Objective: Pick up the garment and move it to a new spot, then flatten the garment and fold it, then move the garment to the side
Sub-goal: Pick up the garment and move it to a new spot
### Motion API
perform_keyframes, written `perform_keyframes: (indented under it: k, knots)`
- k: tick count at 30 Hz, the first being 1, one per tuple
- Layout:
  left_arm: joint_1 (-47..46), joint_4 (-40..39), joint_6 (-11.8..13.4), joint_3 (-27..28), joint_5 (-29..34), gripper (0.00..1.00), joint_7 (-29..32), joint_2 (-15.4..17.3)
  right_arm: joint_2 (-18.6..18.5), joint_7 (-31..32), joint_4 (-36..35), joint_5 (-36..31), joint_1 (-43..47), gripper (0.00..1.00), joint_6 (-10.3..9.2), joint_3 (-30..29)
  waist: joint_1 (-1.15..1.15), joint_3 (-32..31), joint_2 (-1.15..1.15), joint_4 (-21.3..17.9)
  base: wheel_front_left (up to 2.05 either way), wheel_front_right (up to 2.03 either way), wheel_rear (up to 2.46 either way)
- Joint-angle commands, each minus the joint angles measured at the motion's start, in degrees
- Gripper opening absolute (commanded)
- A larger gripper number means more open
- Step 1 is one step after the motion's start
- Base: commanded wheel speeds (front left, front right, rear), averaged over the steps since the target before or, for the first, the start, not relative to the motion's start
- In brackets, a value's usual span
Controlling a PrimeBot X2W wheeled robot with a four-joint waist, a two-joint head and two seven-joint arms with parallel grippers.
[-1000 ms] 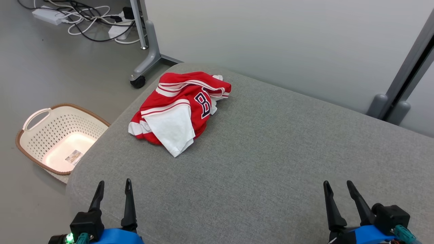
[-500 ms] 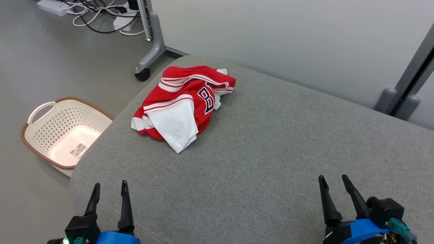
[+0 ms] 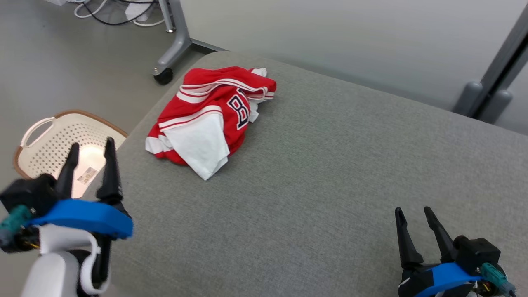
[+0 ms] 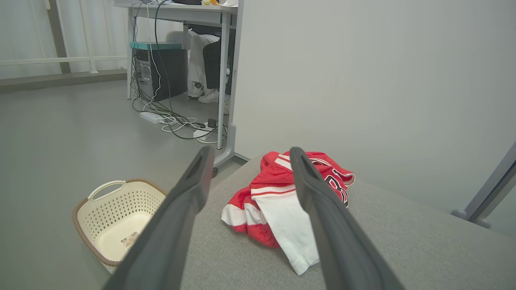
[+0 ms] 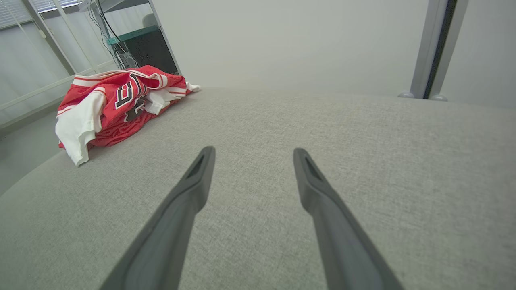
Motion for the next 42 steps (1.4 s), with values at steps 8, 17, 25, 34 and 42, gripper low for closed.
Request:
perform_keyframes:
  k: [8,17,25,34,42]
  knots:
    - [-11.51,3.04,-0.36,5.02,-4.53,1.00,11.75,7.39,-0.35,0.80,-4.05,-3.70,-2.51,1.00,0.01,-0.35,0.01,6.34,0.00,-6.61,0.00,0.00,0.00]
    - [-21.09,15.88,-1.19,8.21,-7.56,1.00,18.49,13.91,-0.36,3.21,-9.43,-6.63,-4.87,1.00,0.01,0.60,0.01,13.41,0.00,-14.49,0.00,0.00,0.00]
    - [-23.68,22.75,-0.42,11.63,-10.65,1.00,20.50,16.33,-0.35,5.16,-14.89,-7.96,-5.35,1.00,0.01,0.72,0.01,19.82,0.00,-21.14,0.00,0.00,0.00]
    - [-22.25,29.08,2.10,12.55,-14.93,0.26,29.68,15.10,-0.34,4.84,-15.75,-6.70,-4.59,1.00,0.01,0.59,0.01,21.15,0.00,-24.06,0.00,0.00,0.00]
    - [-21.12,25.74,2.60,13.47,-14.22,0.00,27.85,16.98,-0.34,3.65,-13.29,-4.56,-4.02,1.00,0.01,1.37,0.01,16.95,0.00,-24.14,0.00,0.00,0.00]
